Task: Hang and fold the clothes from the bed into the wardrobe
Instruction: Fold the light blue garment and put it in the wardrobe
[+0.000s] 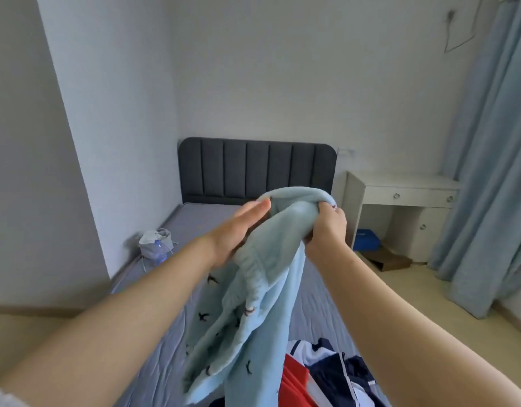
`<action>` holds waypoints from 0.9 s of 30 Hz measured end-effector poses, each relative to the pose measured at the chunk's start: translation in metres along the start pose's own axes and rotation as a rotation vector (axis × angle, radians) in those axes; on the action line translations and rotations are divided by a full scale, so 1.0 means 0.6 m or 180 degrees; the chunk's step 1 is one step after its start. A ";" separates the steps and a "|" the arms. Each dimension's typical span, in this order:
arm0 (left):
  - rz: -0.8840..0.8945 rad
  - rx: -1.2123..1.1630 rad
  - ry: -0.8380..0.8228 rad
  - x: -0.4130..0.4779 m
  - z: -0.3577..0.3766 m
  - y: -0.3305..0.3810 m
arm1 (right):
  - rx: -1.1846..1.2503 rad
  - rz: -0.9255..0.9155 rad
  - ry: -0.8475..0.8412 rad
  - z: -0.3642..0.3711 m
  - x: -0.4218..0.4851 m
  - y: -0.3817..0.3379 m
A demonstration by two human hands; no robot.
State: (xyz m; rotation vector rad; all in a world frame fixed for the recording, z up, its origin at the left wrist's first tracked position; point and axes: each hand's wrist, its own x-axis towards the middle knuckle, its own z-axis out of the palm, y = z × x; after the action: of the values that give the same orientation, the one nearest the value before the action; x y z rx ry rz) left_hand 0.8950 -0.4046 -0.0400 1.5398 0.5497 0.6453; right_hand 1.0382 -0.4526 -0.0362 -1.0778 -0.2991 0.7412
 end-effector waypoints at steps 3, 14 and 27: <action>-0.0220 0.0599 -0.0329 -0.028 -0.001 -0.072 | 0.0043 0.0568 0.0073 -0.008 0.001 0.055; -0.0673 0.0833 0.1085 -0.045 -0.032 -0.215 | -0.1573 0.0313 -0.0124 -0.060 0.011 0.145; 0.0806 0.1528 0.0605 -0.012 -0.024 -0.069 | -0.1973 -0.0299 -0.2326 -0.034 -0.040 0.103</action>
State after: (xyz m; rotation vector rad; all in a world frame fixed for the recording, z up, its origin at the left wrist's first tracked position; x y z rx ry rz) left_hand 0.8812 -0.3963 -0.0817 2.0329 0.6937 0.9055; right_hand 1.0076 -0.4662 -0.0965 -1.3212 -1.2581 0.9699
